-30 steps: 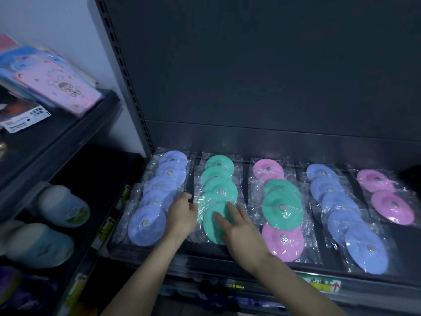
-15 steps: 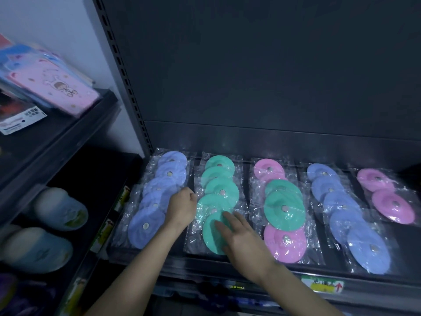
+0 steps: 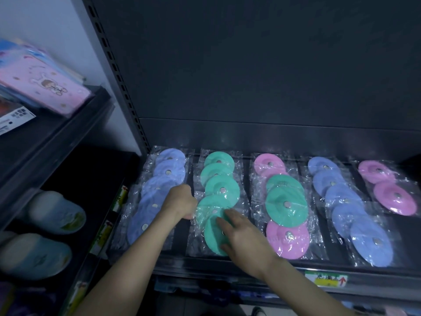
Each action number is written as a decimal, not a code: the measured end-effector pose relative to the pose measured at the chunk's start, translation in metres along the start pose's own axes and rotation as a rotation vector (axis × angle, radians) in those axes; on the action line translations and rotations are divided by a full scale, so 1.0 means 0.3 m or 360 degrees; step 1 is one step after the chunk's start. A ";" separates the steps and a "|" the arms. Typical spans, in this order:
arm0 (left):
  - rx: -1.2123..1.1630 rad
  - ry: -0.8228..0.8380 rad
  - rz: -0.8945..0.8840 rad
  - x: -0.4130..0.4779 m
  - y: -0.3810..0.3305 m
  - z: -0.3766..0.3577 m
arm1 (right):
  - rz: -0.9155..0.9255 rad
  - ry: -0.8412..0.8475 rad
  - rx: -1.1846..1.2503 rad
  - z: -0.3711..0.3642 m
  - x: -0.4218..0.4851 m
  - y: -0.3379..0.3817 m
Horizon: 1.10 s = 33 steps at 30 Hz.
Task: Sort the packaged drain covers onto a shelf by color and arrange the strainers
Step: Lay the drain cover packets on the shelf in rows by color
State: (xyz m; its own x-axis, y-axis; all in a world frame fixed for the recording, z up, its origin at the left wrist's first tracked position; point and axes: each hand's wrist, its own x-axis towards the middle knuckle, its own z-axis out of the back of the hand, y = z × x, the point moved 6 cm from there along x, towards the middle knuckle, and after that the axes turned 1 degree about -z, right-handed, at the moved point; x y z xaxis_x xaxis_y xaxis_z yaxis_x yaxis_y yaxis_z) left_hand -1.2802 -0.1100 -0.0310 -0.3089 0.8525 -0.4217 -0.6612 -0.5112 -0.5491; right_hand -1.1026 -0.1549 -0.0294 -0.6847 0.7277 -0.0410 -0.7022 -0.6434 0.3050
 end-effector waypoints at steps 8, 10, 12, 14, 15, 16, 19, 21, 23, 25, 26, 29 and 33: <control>0.0109 -0.0165 -0.0189 0.005 -0.048 0.020 | -0.0030 -0.0049 0.0024 0.039 0.032 0.024; 0.0031 -0.0260 -0.0248 0.022 -0.057 0.023 | -0.0035 0.0000 0.0038 0.028 0.036 0.029; -0.0014 -0.0343 -0.0247 0.041 -0.044 0.018 | -0.0027 0.0043 0.0006 0.012 0.038 0.024; -0.0068 -0.0394 -0.0256 0.046 -0.035 0.018 | -0.0031 0.0043 0.0011 0.003 0.038 0.019; -0.0104 -0.0414 -0.0272 0.047 -0.034 0.019 | -0.0032 0.0028 0.0019 0.003 0.037 0.017; -0.0157 -0.0426 -0.0292 0.049 -0.037 0.023 | -0.0032 0.0020 0.0016 0.004 0.036 0.015; -0.0259 -0.0461 -0.0297 0.080 -0.036 0.035 | -0.0026 0.0028 -0.0022 0.005 0.031 0.018; -0.0193 -0.0457 -0.0277 0.099 -0.039 0.047 | -0.0018 0.0017 -0.0034 0.007 0.033 0.023; -0.0109 -0.0434 -0.0291 0.116 -0.039 0.050 | -0.0007 0.0005 -0.0039 0.008 0.033 0.029; -0.0066 -0.0414 -0.0331 0.134 -0.034 0.050 | -0.0009 0.0007 -0.0047 0.003 0.032 0.028; -0.0051 -0.0413 -0.0339 0.136 -0.038 0.057 | -0.0014 0.0006 -0.0047 0.000 0.032 0.025; 0.0010 -0.0465 -0.0381 0.140 -0.056 0.079 | -0.0016 -0.0011 -0.0034 0.002 0.031 0.019; 0.0136 -0.0473 -0.0438 0.124 -0.068 0.086 | -0.0007 -0.0039 -0.0048 -0.003 0.028 0.013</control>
State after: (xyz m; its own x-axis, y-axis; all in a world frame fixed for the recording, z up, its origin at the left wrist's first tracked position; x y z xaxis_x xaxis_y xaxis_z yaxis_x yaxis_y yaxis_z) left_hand -1.2959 -0.0650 -0.0171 -0.2884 0.9569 -0.0338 -0.7972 -0.2595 -0.5451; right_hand -1.1112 -0.1515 -0.0293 -0.6769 0.7358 -0.0187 -0.7108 -0.6469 0.2763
